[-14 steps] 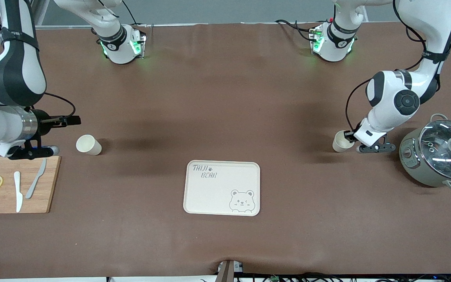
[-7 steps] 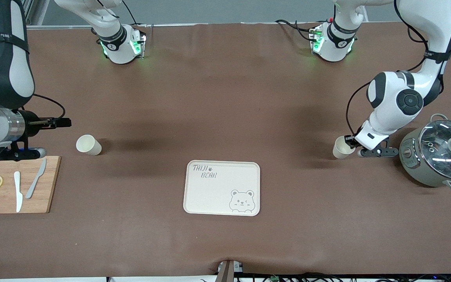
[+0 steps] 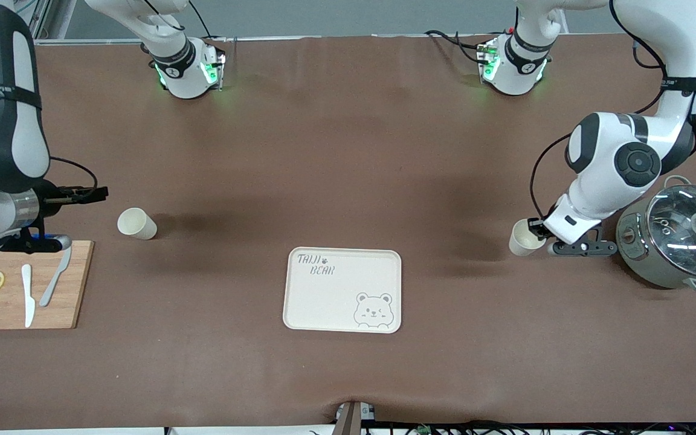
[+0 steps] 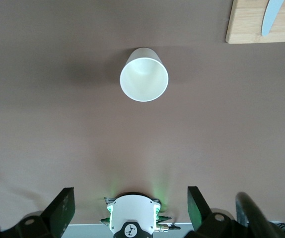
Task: Place white IKEA cup upright on tray with both arms
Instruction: 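Lift the cup with the left gripper while the right gripper grasps the other cup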
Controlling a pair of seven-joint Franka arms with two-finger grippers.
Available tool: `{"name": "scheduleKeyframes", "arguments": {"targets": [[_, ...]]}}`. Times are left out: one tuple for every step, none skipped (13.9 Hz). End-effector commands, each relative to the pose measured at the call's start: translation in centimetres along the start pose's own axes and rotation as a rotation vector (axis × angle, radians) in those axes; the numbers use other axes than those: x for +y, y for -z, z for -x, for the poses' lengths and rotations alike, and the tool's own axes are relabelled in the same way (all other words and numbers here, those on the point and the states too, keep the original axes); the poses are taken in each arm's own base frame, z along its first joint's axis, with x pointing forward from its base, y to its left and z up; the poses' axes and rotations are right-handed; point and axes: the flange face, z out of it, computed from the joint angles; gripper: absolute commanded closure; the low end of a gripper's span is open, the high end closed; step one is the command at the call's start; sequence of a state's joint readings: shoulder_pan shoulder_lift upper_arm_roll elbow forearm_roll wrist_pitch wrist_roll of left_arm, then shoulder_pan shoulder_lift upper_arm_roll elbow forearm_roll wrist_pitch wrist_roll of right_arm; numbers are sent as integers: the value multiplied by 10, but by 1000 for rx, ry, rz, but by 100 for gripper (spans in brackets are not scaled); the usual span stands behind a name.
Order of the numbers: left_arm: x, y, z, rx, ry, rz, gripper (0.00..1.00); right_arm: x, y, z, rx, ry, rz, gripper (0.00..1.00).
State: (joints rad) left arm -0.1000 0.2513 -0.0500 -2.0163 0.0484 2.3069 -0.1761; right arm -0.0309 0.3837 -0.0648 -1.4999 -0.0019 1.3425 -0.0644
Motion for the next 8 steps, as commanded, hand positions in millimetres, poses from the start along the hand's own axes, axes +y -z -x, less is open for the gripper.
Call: {"name": "scheduleKeyframes", "arguments": {"targets": [[40,5,-37,-15,68,13,100,8,-1,-5,3,-16,11,0],[55,9,-49,-16,99,14,100,21,-17,-20,8,-35,-1,0],[70,11,-60,-18,133,15,100,40,-39,-32,30,-58,-13,0],[84,12,-68,-19,161,18,100,43,-55,-37,60,-61,-15,0],[95,14,-77,-10,190,23,100,41,-58,-35,90,-58,-13,0],[106,15,-82,-1,217,29,100,40,-65,-33,101,-58,-12,0],[113,15,-85,-1,249,47,100,39,-72,-34,123,-58,-12,0],[124,16,-85,-6,277,70,100,40,-77,-34,174,-59,-10,0]]}}
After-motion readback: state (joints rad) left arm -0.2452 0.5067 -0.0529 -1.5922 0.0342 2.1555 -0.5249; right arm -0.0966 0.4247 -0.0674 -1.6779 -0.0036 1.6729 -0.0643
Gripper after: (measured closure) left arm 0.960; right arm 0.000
